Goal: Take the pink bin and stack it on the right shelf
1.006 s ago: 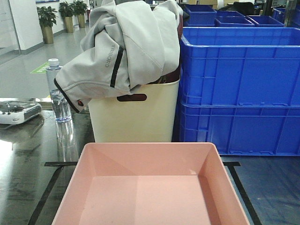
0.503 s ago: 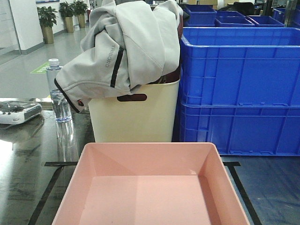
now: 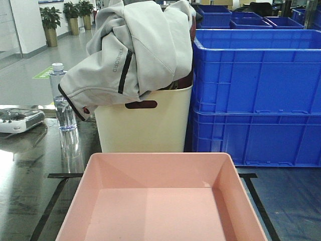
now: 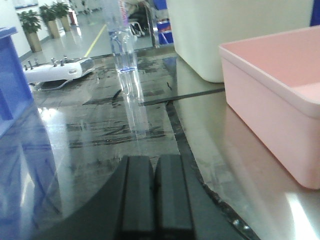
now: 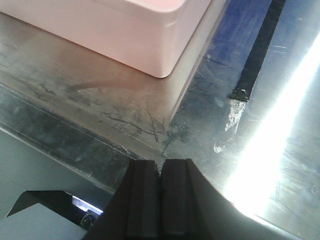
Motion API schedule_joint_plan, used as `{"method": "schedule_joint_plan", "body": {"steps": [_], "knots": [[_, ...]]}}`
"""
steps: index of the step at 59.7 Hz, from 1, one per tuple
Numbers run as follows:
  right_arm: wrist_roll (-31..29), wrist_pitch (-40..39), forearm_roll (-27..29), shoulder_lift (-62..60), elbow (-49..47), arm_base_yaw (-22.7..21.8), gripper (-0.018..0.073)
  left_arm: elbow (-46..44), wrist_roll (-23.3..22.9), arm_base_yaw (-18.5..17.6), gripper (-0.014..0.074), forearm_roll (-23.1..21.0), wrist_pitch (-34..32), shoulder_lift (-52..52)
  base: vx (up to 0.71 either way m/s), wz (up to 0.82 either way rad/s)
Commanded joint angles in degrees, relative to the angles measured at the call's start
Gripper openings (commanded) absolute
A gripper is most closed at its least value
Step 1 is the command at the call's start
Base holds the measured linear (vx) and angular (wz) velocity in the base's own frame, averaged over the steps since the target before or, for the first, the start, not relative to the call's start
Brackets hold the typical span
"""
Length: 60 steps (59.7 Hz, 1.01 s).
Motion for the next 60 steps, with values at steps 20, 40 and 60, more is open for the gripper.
{"method": "schedule_joint_plan", "body": {"steps": [20, 40, 60], "knots": [[-0.6, -3.0, -0.2, 0.1, -1.4, -0.4, -0.0009, 11.4, -13.7, 2.1, -0.0008, 6.9, -19.8, -3.4, 0.00, 0.00], [-0.6, -3.1, -0.2, 0.1, -1.4, -0.4, -0.0009, 11.4, -13.4, 2.3, -0.0008, 6.8, -20.0, -3.4, 0.00, 0.00], [-0.6, -3.1, -0.2, 0.1, -1.4, -0.4, -0.0009, 11.4, -13.5, 1.8, -0.0008, 6.8, -20.0, -3.4, 0.00, 0.00]]}}
